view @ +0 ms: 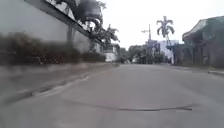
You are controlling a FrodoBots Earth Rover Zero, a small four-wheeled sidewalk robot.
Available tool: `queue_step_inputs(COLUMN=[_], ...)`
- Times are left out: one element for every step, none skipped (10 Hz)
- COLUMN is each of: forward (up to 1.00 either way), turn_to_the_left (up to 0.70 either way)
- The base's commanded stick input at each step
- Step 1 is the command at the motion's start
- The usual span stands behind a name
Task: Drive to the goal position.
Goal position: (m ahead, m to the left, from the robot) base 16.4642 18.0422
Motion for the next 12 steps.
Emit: queue_step_inputs(forward=[1.00, 1.00, 1.00, 1.00, 1.00, 1.00, 1.00, 1.00, 1.00, 1.00, 1.00, 1.00], turn_to_the_left=[0.00, 0.00, 0.00, 0.00, -0.08, -0.34, -0.40, -0.40, -0.40, -0.40, -0.40, -0.40])
